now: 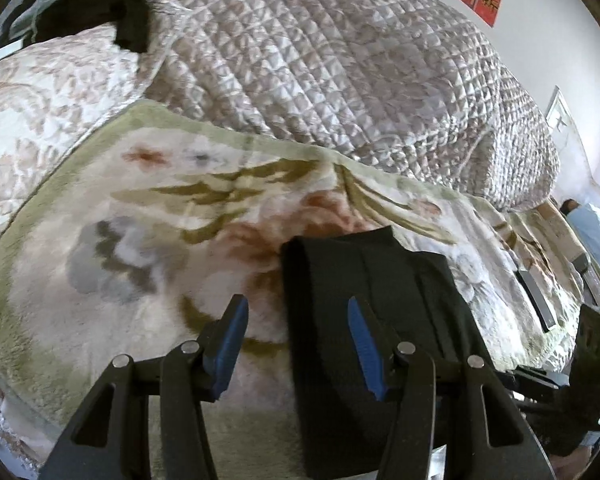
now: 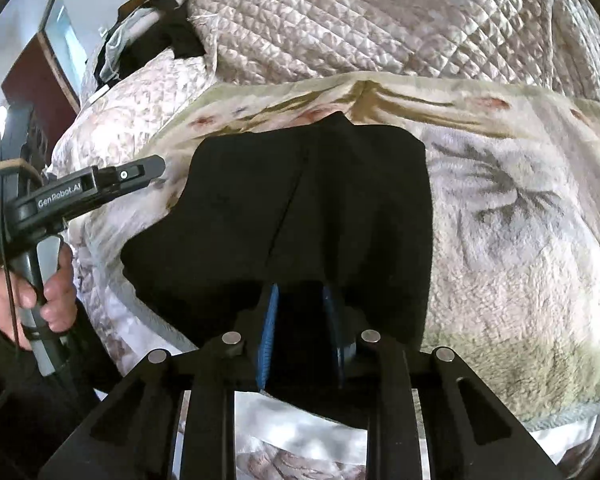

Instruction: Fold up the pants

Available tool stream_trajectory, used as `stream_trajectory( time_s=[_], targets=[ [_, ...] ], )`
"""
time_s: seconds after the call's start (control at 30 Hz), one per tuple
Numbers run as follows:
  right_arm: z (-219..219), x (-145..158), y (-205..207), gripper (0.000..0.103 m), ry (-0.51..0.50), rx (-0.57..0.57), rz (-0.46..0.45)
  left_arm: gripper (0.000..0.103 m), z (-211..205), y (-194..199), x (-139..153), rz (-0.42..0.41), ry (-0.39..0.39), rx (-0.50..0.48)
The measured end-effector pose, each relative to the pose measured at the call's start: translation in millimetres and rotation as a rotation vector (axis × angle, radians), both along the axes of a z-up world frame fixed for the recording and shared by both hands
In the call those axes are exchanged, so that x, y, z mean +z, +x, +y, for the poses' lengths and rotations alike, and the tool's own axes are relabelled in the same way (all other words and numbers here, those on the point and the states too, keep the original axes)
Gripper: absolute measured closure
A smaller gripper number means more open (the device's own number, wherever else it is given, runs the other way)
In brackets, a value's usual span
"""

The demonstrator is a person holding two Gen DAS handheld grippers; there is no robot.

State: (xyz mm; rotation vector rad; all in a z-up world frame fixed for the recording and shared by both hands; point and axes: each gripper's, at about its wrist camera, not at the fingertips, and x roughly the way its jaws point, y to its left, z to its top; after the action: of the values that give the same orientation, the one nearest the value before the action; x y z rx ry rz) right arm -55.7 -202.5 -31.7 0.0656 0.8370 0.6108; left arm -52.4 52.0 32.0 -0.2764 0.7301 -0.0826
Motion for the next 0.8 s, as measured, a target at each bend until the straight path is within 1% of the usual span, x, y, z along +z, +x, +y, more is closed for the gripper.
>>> stream_trajectory(
  time_s=[0.07, 0.13, 0.2, 0.3, 0.33, 0.4, 0.43, 0.47, 0.5, 0.53, 0.57, 0.67, 0.77, 0.8],
  targets=[
    [-6, 10, 10, 0.08, 0.023, -0.017, -0.019, 0.048, -7, 7, 6, 0.005, -0.001, -0.024],
    [-6, 21, 28, 0.08, 0.029, -0.028, -0.035, 0.048, -15, 17, 13, 0.006, 0.021, -0.051],
    [-2, 28, 50, 0.08, 0.004, -0.041, -0.043, 0.048, -22, 30, 18, 0.012, 0.045, -0.084],
    [11, 32, 82, 0.08, -0.031, -0.033, -0.053, 0.048, -30, 51, 14, 0.047, 0.07, -0.127],
    [14, 29, 89, 0.08, -0.047, -0.033, -0.054, 0.049, -32, 57, 10, 0.06, 0.082, -0.136],
    [18, 11, 111, 0.08, -0.113, -0.066, -0.026, 0.057, -35, 69, -3, 0.1, 0.107, -0.133],
    [14, -1, 120, 0.081, -0.132, -0.102, -0.007, 0.059, -36, 75, -12, 0.128, 0.122, -0.122],
    [8, -8, 124, 0.09, -0.118, -0.116, 0.006, 0.059, -37, 77, -19, 0.139, 0.128, -0.126],
    [0, -11, 126, 0.093, -0.079, -0.124, 0.015, 0.059, -39, 78, -25, 0.139, 0.132, -0.133],
    [-4, -11, 126, 0.094, -0.068, -0.133, 0.015, 0.059, -39, 78, -29, 0.133, 0.136, -0.134],
    [-4, -11, 125, 0.099, -0.08, -0.14, 0.005, 0.059, -39, 77, -31, 0.121, 0.139, -0.135],
    [-1, -14, 123, 0.1, -0.108, -0.135, -0.027, 0.059, -38, 76, -33, 0.102, 0.141, -0.138],
    [-2, -14, 120, 0.1, -0.093, -0.137, -0.035, 0.058, -39, 72, -33, 0.084, 0.146, -0.13],
    [-5, -12, 118, 0.097, -0.077, -0.139, -0.033, 0.058, -40, 71, -31, 0.079, 0.151, -0.125]
  ],
)
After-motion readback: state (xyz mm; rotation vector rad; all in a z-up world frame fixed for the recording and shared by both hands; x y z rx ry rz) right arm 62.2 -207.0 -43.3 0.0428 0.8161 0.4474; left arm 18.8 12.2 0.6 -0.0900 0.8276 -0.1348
